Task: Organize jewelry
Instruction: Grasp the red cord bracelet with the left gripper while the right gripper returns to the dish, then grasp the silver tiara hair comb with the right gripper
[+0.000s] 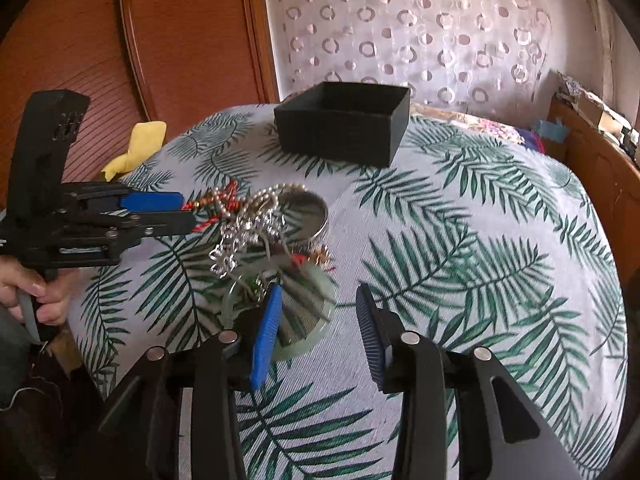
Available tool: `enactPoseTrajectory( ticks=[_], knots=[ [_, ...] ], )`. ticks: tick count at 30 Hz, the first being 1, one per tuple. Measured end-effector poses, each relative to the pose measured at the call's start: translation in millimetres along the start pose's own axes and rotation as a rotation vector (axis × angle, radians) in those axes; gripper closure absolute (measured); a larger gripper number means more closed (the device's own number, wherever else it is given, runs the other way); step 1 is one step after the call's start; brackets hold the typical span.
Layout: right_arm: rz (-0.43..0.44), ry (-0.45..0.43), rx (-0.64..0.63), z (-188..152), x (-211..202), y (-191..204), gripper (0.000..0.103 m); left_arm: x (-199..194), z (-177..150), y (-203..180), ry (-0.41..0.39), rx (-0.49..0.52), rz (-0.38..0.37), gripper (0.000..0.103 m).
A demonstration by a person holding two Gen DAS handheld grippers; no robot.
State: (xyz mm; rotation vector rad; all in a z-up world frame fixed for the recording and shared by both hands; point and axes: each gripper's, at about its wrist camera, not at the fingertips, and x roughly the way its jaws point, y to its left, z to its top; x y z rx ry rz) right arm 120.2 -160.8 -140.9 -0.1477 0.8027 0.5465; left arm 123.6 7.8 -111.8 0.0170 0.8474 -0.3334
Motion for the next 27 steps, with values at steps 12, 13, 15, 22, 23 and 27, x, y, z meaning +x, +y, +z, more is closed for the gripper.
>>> enactPoseTrajectory(
  ticks=[12,13,15,22,23,27],
  knots=[
    [-0.012,-0.009,0.001,-7,3,0,0.062,-30,8,8,-0.08,-0.017,0.016,0.101],
    [-0.011,-0.009,0.002,-7,3,-1,0.062,-35,10,9,-0.092,-0.016,0.02,0.101],
    [-0.01,-0.011,0.003,-7,2,-1,0.062,-44,14,8,-0.116,-0.012,0.025,0.101],
    [-0.002,-0.015,0.015,-7,0,-3,0.062,-67,28,7,-0.174,-0.004,0.031,0.101],
    [0.0,-0.015,0.014,-7,0,-3,0.062,-70,27,7,-0.181,-0.004,0.029,0.101],
    [-0.002,-0.012,0.004,-6,0,-3,0.062,-83,24,4,-0.208,-0.006,0.023,0.101]
  ],
)
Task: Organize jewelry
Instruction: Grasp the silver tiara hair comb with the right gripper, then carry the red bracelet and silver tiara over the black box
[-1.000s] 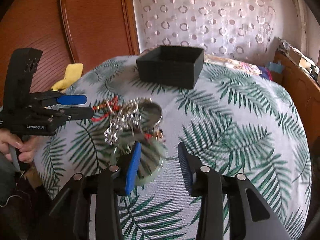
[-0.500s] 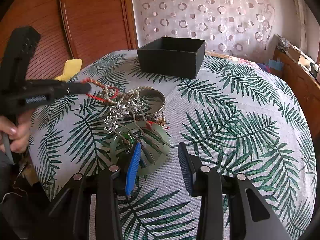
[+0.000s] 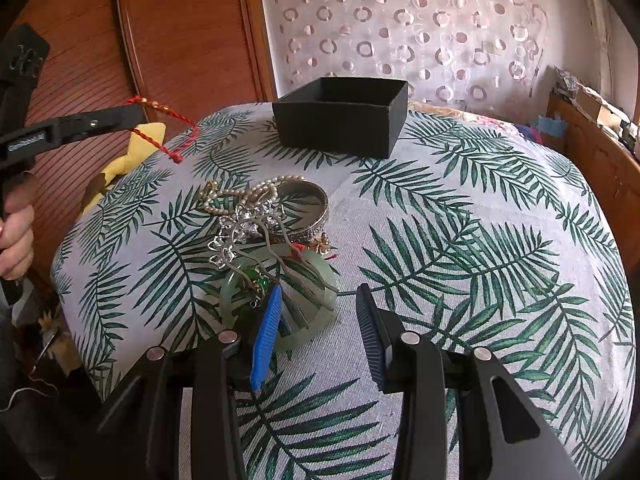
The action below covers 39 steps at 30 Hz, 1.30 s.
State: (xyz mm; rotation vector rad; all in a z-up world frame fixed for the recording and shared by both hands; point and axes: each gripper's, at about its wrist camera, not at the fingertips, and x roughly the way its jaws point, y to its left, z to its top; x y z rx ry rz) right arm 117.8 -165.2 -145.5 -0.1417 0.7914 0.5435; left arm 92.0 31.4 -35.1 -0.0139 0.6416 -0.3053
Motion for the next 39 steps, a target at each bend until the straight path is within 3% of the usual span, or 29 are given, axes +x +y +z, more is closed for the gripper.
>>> enactPoseTrajectory(
  ticks=[12,14,15,16,23,35,39],
  knots=[
    [0.049,-0.022,-0.105,22,3,33,0.062,-14,-19,-2,-0.014,-0.015,-0.001,0.101],
    [0.068,-0.018,-0.137,26,9,44,0.052,-15,-21,-2,-0.013,-0.02,-0.002,0.101],
    [0.067,-0.015,-0.145,27,12,48,0.042,-15,-22,-1,-0.013,-0.022,-0.002,0.101],
    [0.063,-0.008,-0.157,29,16,52,0.04,-14,-22,-1,-0.012,-0.023,-0.003,0.101],
    [0.002,0.047,-0.243,36,38,63,0.038,-14,-27,5,-0.007,-0.036,-0.002,0.101],
    [-0.06,0.062,-0.347,35,48,71,0.037,-11,-29,5,-0.001,-0.037,-0.009,0.101],
    [-0.056,0.056,-0.334,36,46,67,0.046,-12,-29,5,-0.002,-0.038,-0.008,0.101]
  ],
)
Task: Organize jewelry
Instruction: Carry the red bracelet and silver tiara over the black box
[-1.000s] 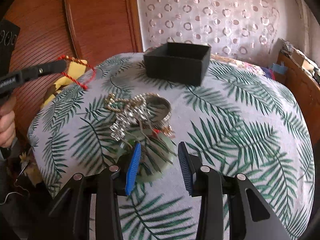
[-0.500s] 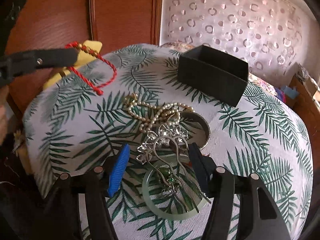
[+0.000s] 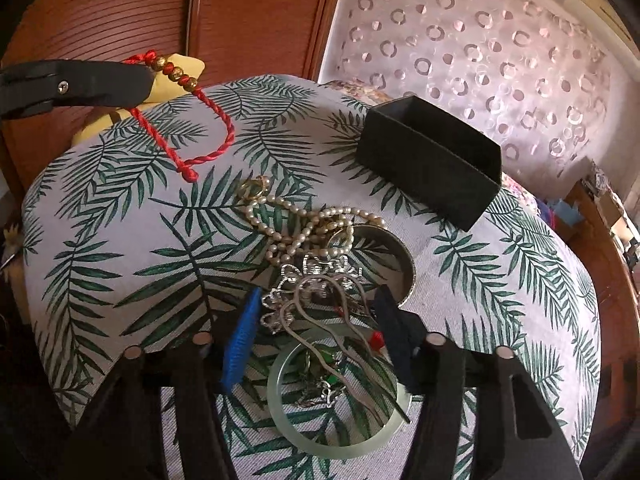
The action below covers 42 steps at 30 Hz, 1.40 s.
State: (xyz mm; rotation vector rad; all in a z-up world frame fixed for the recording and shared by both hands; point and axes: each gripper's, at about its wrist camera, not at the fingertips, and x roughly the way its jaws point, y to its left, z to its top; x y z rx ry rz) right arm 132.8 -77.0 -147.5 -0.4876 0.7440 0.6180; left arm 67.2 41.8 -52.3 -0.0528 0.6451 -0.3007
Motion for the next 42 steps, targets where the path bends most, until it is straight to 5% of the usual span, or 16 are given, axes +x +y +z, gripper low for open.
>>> enactPoseTrajectory(
  ticks=[3,4,21,42],
  knots=[
    [0.012,-0.008,0.005,0,-2,-1,0.049,0,0,0,0.001,0.0,0.0,0.101],
    [0.015,-0.009,0.007,1,-4,-1,0.059,0,0,0,0.001,0.0,0.0,0.101],
    [0.035,-0.085,0.045,11,-37,-21,0.059,10,1,-7,0.009,0.006,-0.014,0.101],
    [0.021,-0.176,0.075,83,-22,-101,0.059,61,88,-3,-0.03,0.074,-0.006,0.101]
  ],
)
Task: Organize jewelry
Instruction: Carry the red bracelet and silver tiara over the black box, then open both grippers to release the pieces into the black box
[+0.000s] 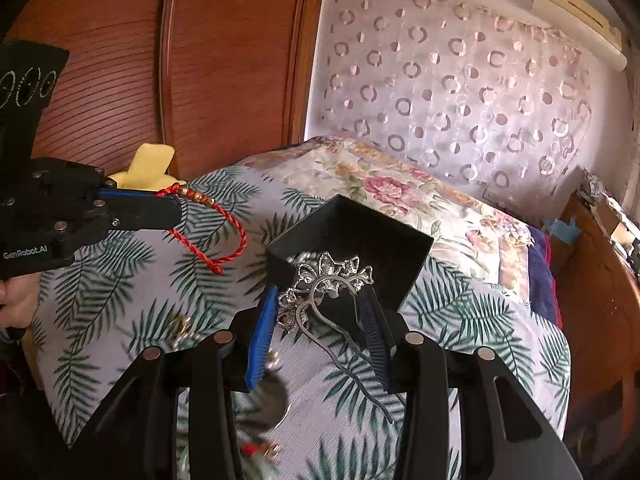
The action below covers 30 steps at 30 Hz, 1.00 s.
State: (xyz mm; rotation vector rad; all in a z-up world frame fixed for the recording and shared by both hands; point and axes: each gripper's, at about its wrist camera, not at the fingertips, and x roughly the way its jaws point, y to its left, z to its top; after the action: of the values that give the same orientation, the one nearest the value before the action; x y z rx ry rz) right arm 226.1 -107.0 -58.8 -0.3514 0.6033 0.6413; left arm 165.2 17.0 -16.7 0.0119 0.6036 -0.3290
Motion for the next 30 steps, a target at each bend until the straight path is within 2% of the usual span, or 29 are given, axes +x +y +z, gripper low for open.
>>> enactPoseTrajectory(
  ticks=[14,23,30],
  knots=[
    [0.079,0.033,0.042,29,54,-36,0.059,46,48,20,0.038,-0.013,0.003,0.101],
    [0.149,0.101,0.074,28,89,-38,0.058,76,66,32,0.08,-0.022,-0.007,0.101],
    [0.157,0.103,0.095,32,94,-45,0.056,97,73,37,0.104,-0.025,-0.019,0.101]
  ],
)
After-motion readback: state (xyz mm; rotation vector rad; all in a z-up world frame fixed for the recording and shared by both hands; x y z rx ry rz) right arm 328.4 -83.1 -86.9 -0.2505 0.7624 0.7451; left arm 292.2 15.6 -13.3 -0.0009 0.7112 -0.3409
